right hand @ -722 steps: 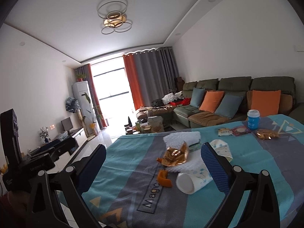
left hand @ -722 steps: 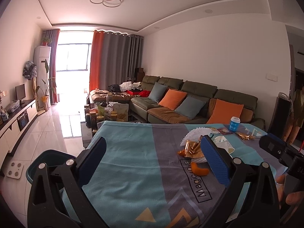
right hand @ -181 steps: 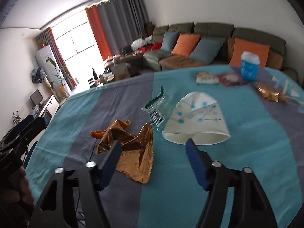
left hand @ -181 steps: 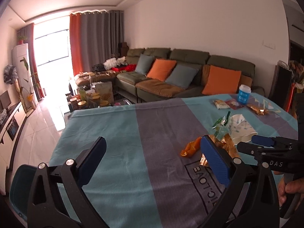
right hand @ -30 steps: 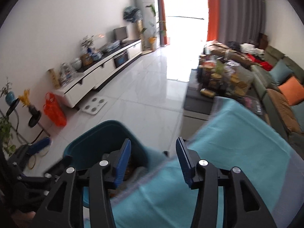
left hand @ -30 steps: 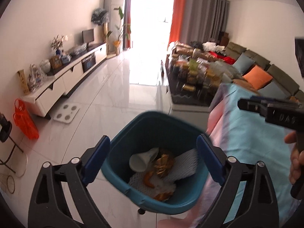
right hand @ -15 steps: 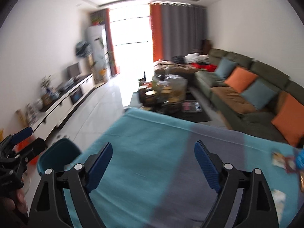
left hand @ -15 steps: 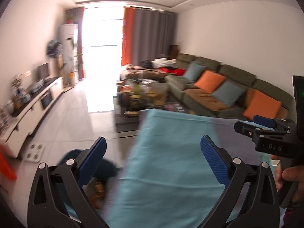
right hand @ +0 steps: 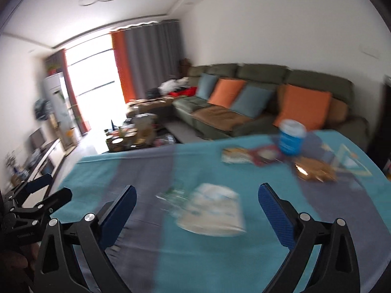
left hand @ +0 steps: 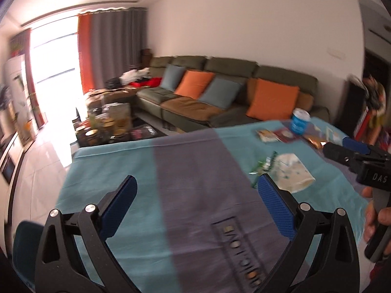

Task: Collect trash
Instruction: 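Move both open tools back over the table trash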

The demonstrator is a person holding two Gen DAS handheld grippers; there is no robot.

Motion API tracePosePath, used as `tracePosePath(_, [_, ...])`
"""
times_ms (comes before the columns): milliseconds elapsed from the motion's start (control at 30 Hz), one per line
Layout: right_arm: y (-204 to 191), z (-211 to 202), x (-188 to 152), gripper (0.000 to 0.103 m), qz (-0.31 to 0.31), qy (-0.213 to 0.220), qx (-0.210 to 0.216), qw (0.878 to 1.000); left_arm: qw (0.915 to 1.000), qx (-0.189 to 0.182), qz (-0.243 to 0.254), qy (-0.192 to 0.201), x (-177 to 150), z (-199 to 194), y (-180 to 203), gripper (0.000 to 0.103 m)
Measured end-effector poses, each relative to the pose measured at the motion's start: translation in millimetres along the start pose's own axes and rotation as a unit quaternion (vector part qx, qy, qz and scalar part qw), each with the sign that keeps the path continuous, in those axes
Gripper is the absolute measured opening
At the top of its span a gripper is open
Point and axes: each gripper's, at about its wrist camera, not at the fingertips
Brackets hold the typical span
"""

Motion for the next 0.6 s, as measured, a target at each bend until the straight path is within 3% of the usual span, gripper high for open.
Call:
tracePosePath(133, [43.3, 0.8, -15.2, 0.096, 0.034, -0.014, -0.029, 0.999, 0.9989, -0.033, 0.032, -0.013, -1.1, 35.8, 34.1, 0.097])
tracePosePath(267, [68.0, 18.9, -26.8, 0.096, 0.059, -0.041, -0.028, 0.997, 0.9968, -0.054, 0.056, -0.02, -0.8, 62.6, 60.5, 0.097])
tracePosePath(600, [85.9, 65.8, -33.4, 0.089, 0.111, -0.103, 0.033, 0.988, 0.9907, -0.086, 0.095, -0.046, 9.1, 127.6, 89.9, 0.097])
Point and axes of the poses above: each gripper's, at about its wrist camera, not at the fingertips, and z roughly the way its jaws point, y to its right, x to its top, and after that the axes turned 4 degrees about y, right-handed
